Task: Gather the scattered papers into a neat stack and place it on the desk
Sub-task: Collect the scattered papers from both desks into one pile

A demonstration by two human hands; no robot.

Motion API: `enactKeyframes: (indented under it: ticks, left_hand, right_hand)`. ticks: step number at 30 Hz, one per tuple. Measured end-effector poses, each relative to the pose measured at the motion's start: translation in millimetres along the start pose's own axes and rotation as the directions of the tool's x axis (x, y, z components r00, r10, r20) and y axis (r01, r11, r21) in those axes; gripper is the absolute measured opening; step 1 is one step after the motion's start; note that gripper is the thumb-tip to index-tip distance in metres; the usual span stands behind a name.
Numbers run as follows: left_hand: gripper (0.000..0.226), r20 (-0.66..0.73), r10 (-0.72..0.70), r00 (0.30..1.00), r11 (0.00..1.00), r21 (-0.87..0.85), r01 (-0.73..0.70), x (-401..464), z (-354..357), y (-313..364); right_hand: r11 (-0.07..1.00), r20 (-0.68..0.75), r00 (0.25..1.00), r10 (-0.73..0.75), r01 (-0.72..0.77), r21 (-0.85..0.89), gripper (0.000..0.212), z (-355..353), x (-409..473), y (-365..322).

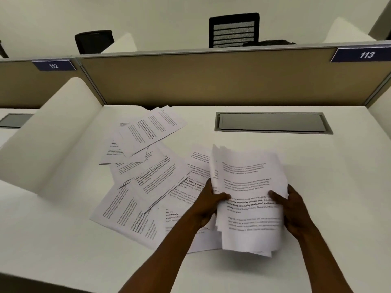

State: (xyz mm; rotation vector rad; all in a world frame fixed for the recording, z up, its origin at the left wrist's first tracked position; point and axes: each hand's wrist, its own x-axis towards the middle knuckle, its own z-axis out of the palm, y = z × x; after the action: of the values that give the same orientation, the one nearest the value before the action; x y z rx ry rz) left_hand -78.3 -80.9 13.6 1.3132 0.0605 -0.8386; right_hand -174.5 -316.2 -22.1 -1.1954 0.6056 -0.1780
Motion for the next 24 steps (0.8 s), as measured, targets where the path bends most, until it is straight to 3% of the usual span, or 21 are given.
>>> enactKeyframes:
  ticks: [2, 4, 7, 12, 15, 20, 24]
  left_hand:
    - [0.08, -0.091, 0.071, 0.993, 0.956, 0.29, -0.042, 2.9, 0.4, -4.5]
    - [0.09, -0.22, 0.229, 0.948, 0.794, 0.606, -0.051, 5.8, -8.4, -9.6]
    - [0.085, -0.26, 0.457, 0.851, 0.592, 0.803, -0.072, 7.7, -39.4, -14.6]
    - [0.072, -0.374, 0.532, 0.76, 0.339, 0.916, 0.214, 13.9, -113.3, -11.4]
    - [0.07, -0.365, 0.464, 0.807, 0.197, 0.931, 0.307, 16.3, -141.3, -13.7]
    - [0.064, -0.245, 0.42, 0.874, -0.107, 0.943, 0.316, 20.7, -154.0, -4.7]
    - [0.073, -0.159, 0.29, 0.944, -0.201, 0.954, 0.222, 18.6, -150.0, 4.8]
  right_hand:
    - [0.998, -0.075, 0.997, -0.018, 0.014, -0.056, 0.042, -12.5, 3.3, -1.0]
    - [0.995, -0.16, 0.986, -0.035, 0.019, -0.097, 0.045, -25.2, 7.9, 0.2]
    - [0.976, -0.216, 0.975, -0.043, -0.005, -0.217, 0.051, -38.8, 11.2, 3.7]
    - [0.881, -0.31, 0.946, -0.099, -0.062, -0.47, 0.06, -39.6, 10.8, 6.8]
    - [0.781, -0.38, 0.905, -0.193, -0.093, -0.617, 0.069, -30.1, 12.0, 6.2]
    - [0.629, -0.408, 0.834, -0.372, -0.097, -0.771, 0.086, -14.0, 12.3, 6.2]
    - [0.557, -0.365, 0.777, -0.513, -0.022, -0.83, 0.081, 2.3, 9.3, 7.8]
